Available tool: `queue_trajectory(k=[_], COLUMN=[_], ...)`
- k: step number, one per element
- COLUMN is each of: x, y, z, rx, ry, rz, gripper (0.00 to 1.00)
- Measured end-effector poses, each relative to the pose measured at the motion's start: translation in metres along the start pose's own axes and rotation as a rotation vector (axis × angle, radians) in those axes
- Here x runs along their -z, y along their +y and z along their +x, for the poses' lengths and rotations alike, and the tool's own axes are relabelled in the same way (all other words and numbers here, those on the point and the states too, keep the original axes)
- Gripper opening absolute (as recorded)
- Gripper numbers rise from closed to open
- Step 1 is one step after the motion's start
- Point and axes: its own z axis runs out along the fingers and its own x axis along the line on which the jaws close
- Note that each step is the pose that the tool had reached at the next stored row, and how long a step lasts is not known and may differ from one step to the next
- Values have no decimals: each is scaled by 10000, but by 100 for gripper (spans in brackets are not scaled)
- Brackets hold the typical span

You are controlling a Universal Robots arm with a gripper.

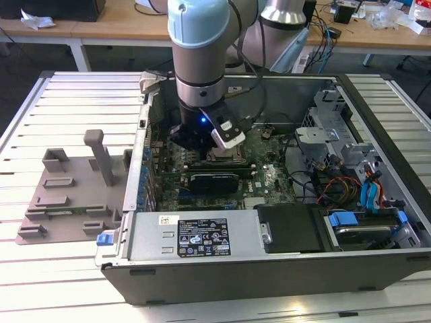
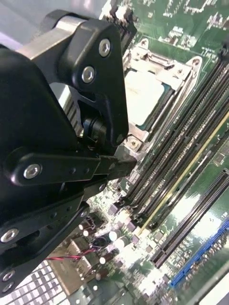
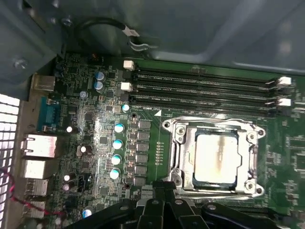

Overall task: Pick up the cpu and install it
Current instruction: 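Install the second cpu locking lever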

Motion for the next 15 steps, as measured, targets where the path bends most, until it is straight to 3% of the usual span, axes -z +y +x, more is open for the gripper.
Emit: queue_trajectory(k=[1, 3, 7, 8, 10, 13, 14, 15], x=[12, 9, 0, -4, -15, -35, -17, 46], y=[1, 5, 24, 44, 95, 241, 292, 318], z=[-24, -127, -255, -312, -411, -535, -587, -609], rx=[-1, -5, -15, -19, -21, -26, -26, -28], ry=[34, 201, 386, 448, 545, 639, 671, 691], rz=[55, 258, 377, 450, 568, 641, 710, 767], gripper=[11, 11, 11, 11, 11, 11, 11, 11])
